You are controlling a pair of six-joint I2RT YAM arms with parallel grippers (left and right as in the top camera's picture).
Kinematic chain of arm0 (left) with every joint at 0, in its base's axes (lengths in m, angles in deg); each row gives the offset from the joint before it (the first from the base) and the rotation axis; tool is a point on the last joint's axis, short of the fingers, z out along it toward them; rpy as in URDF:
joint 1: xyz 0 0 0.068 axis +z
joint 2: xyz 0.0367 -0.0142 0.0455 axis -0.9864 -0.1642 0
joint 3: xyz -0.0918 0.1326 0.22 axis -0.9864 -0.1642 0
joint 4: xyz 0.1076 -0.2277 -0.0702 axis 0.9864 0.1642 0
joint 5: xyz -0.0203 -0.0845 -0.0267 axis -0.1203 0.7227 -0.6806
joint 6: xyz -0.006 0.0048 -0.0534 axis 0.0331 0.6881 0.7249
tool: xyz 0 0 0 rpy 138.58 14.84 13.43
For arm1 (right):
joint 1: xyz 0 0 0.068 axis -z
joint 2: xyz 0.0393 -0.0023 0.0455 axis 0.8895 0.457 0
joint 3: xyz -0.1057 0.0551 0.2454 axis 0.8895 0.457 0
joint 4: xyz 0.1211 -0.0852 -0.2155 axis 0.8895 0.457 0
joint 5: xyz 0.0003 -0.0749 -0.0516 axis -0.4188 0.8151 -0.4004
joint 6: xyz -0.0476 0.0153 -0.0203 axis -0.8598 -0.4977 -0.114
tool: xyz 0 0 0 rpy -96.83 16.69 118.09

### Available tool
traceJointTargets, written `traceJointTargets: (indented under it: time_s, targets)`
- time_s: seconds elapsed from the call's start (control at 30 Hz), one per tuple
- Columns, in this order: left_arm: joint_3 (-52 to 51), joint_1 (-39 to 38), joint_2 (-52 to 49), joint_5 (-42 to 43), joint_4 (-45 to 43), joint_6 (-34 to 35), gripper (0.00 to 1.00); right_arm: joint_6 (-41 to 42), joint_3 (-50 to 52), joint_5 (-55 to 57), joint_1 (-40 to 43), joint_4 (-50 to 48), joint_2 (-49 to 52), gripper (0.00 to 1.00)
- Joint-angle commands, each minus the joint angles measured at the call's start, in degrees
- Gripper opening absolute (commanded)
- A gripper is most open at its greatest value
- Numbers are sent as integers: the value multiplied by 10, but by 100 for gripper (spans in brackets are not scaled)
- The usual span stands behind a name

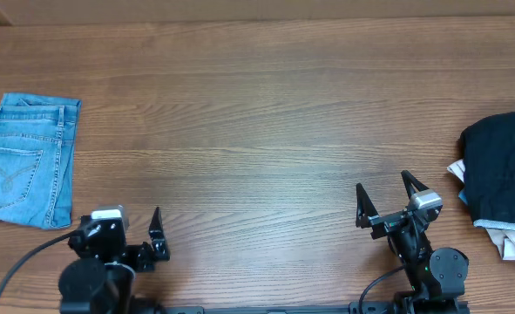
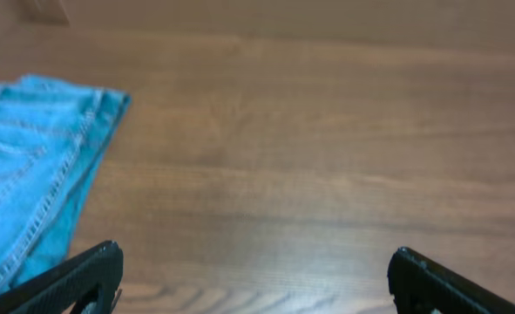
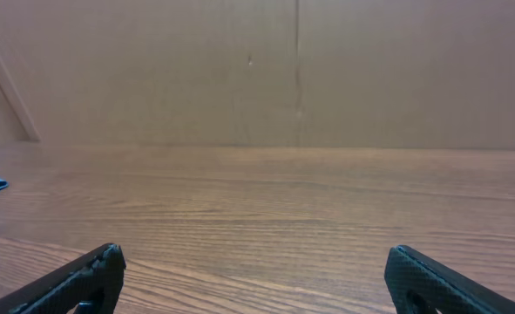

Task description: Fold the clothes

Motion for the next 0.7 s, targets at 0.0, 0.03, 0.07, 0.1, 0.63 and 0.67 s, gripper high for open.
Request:
traceJointTargets:
  time_s: [0.0, 0.03, 0.07, 0.1, 0.63, 0.67]
  targets:
    - [-131, 5, 93, -1, -131, -14, 100, 0, 6, 3, -5, -4, -6, 100]
    - [-186, 5, 120, -2, -207, -14, 100, -1, 6, 3, -5, -4, -6, 100]
    - [-208, 5, 117, -1, -252, -14, 100, -1, 6, 3, -5, -4, -6, 100]
    - [-232, 5, 118, -2, -300, -14, 100, 0, 6, 3, -5, -4, -6, 100]
    - [-366, 5, 119, 9, -455, -29, 100, -1, 6, 3, -5, -4, -6, 100]
    - [-366, 5, 118, 9, -455, -29, 100, -1, 6, 3, -5, -4, -6, 100]
